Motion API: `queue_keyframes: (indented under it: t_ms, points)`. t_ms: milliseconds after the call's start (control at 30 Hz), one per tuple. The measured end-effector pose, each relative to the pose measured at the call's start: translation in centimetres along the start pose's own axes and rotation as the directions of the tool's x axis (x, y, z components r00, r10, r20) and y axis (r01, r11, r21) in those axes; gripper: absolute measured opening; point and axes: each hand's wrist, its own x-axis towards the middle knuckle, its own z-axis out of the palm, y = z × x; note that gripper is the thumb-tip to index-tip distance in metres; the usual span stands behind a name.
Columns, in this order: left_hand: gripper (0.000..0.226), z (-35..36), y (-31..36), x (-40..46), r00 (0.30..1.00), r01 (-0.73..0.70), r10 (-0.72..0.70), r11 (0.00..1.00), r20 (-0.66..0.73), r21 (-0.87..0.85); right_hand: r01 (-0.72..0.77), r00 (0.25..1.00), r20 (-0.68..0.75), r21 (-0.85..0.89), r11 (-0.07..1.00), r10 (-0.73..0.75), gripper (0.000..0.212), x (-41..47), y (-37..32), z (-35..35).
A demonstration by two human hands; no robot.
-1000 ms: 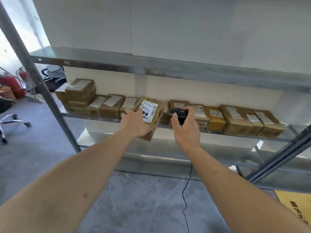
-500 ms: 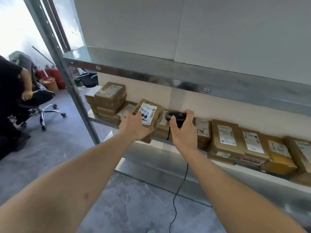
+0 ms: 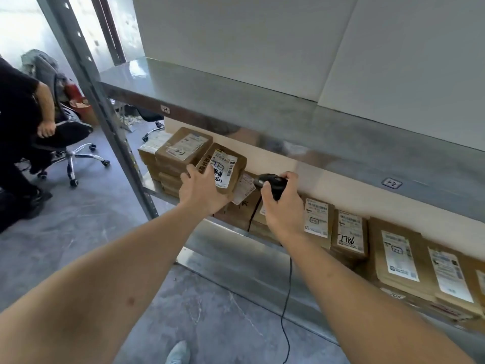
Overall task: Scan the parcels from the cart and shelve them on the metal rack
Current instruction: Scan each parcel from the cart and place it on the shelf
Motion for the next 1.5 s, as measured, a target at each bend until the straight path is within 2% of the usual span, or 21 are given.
queue_keyframes:
  t_ms: [200,333,867,1167,1500]
  points:
    - [0.093,0.0,-1.7,4.9,0.999,-0.044,0.043,0.998,0.025,0.037,-0.072,0.997,-0.024,-0.013,0.997,0.072,0.052,1.9,-0.6,3.3]
    - [0.096,-0.1,-2.4,6.7,0.994,-0.101,0.098,0.994,0.044,0.049,-0.101,0.993,-0.067,-0.033,0.994,0.098,0.04,2.9,-1.4,4.4]
    - [0.112,0.0,-3.6,8.8,0.985,-0.15,0.134,0.975,0.109,0.161,-0.136,0.98,-0.153,-0.043,0.99,0.129,0.04,3.1,-2.6,6.3]
    - [0.082,-0.1,-3.8,9.4,0.952,-0.293,0.267,0.935,0.15,0.2,-0.153,0.976,-0.166,-0.063,0.986,0.141,0.041,2.8,-2.8,6.3]
    - [0.069,-0.1,-3.9,10.1,0.911,-0.404,0.38,0.901,0.161,0.159,-0.183,0.967,-0.186,-0.04,0.982,0.173,0.041,2.3,-3.1,5.9]
